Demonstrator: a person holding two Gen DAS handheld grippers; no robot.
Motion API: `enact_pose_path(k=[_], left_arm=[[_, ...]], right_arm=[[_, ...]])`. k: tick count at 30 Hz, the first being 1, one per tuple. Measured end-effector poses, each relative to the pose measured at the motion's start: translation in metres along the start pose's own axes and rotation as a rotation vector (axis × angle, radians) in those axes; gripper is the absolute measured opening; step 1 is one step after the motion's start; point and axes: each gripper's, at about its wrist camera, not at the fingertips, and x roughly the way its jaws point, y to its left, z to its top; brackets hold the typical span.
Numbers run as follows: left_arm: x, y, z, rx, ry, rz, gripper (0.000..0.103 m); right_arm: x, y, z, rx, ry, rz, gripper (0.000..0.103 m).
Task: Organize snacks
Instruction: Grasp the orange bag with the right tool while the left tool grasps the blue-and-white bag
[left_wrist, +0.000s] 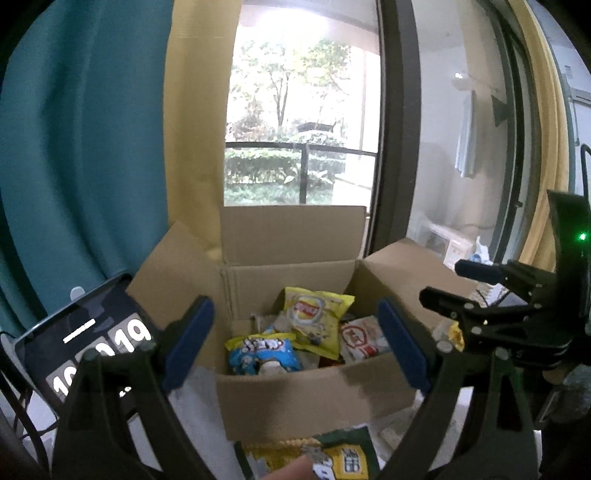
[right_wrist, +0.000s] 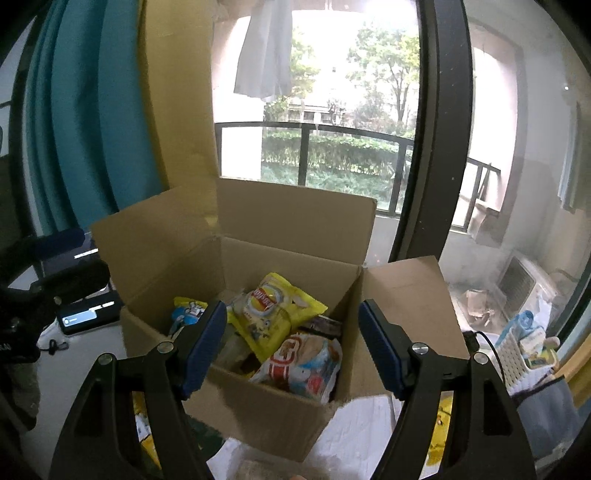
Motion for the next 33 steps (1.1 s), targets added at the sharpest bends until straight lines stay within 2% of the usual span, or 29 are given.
enact_pose_path(k=[19,33], left_arm=[[-0.077,-0.013,-0.039,-0.018,0.002,-0.043,0.091],[-0.108,-0.019,-0.090,-0.042,0.092,-0.065,0.091]], right_arm=[[-0.079,0.014,-0.042,0.026,0.015,-0.034,0.077],[-0.114,0.017,-0.090,0.076,0.067,-0.048,0.077]])
